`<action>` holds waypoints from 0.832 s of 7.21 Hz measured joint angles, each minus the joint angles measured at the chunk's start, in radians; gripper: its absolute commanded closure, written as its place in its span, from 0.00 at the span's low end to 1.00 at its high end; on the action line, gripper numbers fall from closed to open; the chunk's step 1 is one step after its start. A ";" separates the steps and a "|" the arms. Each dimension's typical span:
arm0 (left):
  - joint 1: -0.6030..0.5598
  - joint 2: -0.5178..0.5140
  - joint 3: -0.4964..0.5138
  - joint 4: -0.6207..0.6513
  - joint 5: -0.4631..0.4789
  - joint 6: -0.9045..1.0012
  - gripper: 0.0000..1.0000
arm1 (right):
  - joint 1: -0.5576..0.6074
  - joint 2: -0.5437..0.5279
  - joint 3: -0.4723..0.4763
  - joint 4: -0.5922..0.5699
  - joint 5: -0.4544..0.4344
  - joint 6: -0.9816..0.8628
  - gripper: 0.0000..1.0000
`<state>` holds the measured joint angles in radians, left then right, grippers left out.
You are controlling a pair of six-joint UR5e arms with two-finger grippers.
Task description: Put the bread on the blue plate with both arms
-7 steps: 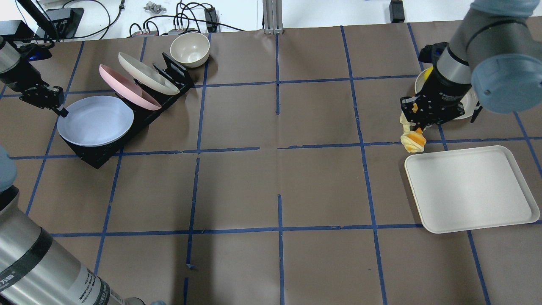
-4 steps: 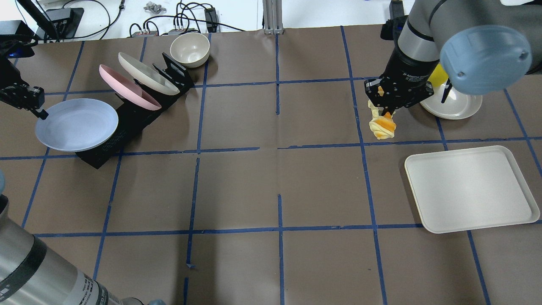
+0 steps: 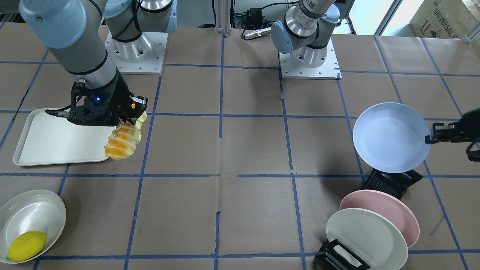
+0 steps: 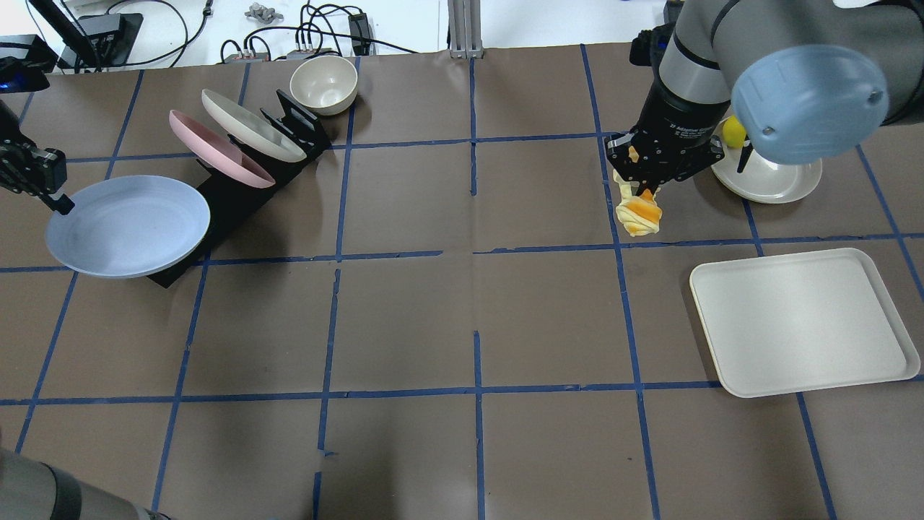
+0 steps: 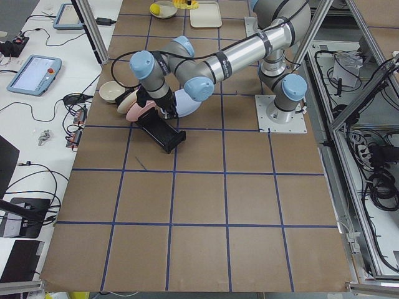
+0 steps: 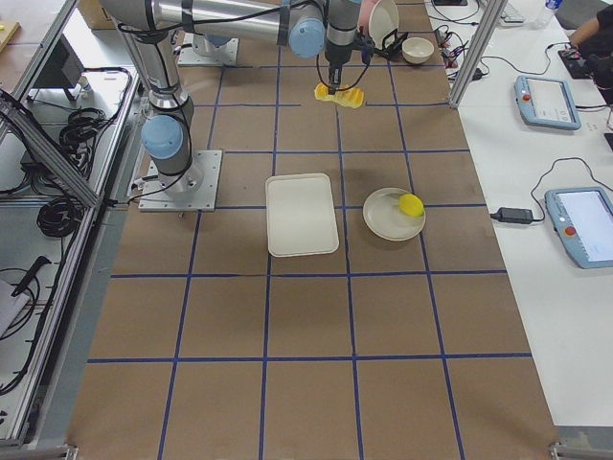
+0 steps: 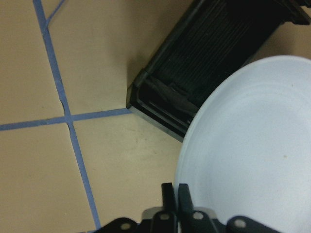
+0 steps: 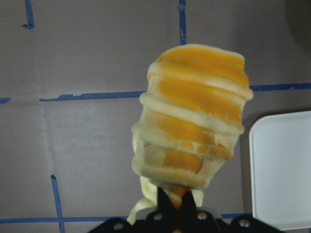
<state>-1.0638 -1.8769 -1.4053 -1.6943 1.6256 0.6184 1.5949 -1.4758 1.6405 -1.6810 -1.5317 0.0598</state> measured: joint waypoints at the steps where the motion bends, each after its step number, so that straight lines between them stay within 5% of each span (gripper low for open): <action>1: -0.061 0.059 -0.057 -0.001 -0.028 -0.036 0.90 | 0.000 0.001 0.000 0.000 0.000 -0.001 0.91; 6: -0.404 0.042 -0.125 0.129 -0.236 -0.345 0.89 | 0.000 0.006 0.016 -0.002 -0.003 -0.018 0.89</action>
<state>-1.4678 -1.8348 -1.5301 -1.5655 1.3892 0.2737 1.5953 -1.4698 1.6565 -1.6827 -1.5349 0.0422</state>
